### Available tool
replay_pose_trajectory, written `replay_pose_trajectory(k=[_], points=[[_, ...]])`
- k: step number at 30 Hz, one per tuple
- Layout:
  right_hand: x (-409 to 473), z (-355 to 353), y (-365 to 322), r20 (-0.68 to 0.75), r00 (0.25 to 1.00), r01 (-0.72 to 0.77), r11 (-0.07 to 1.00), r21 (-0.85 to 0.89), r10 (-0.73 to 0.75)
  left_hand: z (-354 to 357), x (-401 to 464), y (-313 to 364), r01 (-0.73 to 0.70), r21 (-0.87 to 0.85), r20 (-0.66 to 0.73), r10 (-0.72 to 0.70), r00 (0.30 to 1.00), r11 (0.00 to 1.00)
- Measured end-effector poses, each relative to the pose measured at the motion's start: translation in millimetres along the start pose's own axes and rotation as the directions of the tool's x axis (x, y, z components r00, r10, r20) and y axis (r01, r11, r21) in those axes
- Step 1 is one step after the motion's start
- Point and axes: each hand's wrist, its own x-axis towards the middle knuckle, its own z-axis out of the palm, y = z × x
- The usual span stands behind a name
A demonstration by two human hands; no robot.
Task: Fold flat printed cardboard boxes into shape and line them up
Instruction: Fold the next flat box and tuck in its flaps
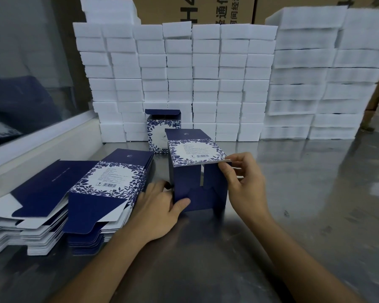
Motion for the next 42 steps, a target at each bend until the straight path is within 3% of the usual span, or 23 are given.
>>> replay_pose_trajectory(k=[4, 10, 15, 21, 25, 29, 37, 42], points=[[1, -1, 2, -0.005, 1.0, -0.017, 1.0, 0.007, 0.018, -1, 0, -1, 0.011, -0.043, 0.012, -0.01, 1.0, 0.999], [0, -1, 1, 0.033, 0.999, -0.04, 0.999, 0.015, 0.04, 1, -3, 1, -0.006, -0.17, -0.113, -0.014, 0.993, 0.985], [0, -3, -5, 0.096, 0.98, -0.192, 0.961, 0.197, 0.176, 2, -2, 0, -0.071, -0.411, -0.273, -0.048, 0.961, 0.909], [-2, -2, -5, 0.162, 0.974, -0.188, 0.961, 0.201, 0.157, -7, -6, 11, -0.16, -0.567, -0.42, -0.116, 0.9, 0.808], [-4, -4, -5, 0.174, 0.979, -0.125, 0.988, 0.087, 0.108, -11, -6, 16, -0.221, -0.497, -0.486, -0.058, 0.872, 0.839], [-6, -2, -5, 0.189, 0.982, 0.059, 0.986, -0.158, -0.028, -12, -4, 17, -0.191, -0.451, -0.53, -0.089, 0.843, 0.872], [-23, 23, -20, 0.2, 0.92, 0.393, 0.803, -0.448, -0.338, -13, -7, 31, -0.281, -0.348, -0.653, -0.016, 0.757, 0.894], [-28, 31, -22, 0.203, 0.912, 0.409, 0.743, -0.53, -0.357, -14, -7, 34, -0.274, -0.31, -0.66, 0.001, 0.751, 0.91]])
